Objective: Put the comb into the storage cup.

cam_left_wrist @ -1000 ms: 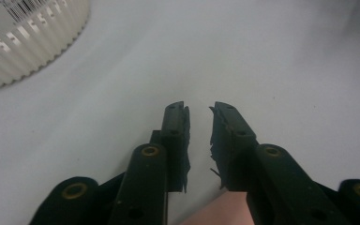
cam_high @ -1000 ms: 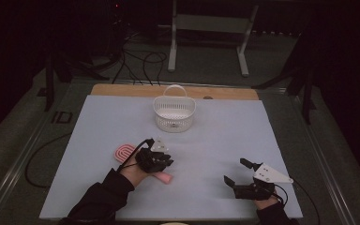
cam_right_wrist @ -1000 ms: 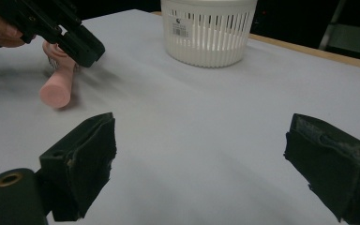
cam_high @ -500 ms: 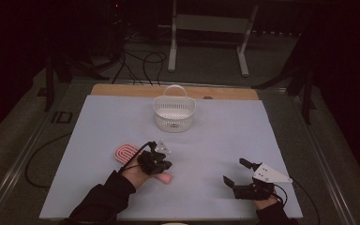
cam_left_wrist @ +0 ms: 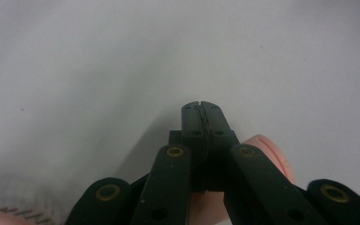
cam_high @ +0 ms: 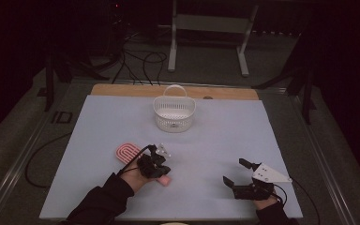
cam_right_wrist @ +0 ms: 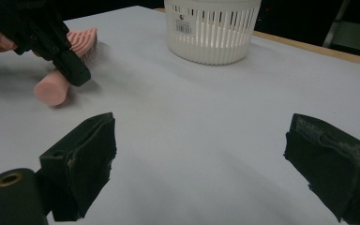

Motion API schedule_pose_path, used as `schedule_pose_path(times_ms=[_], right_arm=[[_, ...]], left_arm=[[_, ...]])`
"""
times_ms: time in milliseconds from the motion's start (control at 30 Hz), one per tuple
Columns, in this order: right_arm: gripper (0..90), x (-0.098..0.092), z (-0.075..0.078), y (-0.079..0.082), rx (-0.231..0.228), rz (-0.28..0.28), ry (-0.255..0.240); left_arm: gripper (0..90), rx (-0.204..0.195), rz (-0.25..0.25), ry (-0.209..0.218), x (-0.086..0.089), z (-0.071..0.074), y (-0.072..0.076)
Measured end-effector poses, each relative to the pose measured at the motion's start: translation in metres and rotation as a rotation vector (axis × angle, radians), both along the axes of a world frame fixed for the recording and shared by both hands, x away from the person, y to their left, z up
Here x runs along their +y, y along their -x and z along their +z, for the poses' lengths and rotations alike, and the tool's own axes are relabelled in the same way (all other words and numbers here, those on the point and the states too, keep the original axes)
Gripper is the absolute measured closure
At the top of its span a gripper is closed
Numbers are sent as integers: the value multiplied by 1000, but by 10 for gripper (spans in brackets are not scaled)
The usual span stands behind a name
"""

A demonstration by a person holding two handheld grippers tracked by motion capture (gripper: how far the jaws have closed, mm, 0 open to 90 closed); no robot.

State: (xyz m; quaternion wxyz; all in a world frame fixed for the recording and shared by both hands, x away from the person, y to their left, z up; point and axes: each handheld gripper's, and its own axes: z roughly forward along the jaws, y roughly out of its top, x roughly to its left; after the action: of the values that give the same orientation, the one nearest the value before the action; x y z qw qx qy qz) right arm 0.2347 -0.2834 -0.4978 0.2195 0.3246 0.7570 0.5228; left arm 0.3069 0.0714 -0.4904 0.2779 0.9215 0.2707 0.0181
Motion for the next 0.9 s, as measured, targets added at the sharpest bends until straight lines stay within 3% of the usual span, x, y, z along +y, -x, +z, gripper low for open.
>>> schedule_pose_path(times_ms=[900], right_arm=[[89, 2, -1, -1, 11, 2, 5]], left_arm=[[900, 36, 38, -44, 42, 2, 23]])
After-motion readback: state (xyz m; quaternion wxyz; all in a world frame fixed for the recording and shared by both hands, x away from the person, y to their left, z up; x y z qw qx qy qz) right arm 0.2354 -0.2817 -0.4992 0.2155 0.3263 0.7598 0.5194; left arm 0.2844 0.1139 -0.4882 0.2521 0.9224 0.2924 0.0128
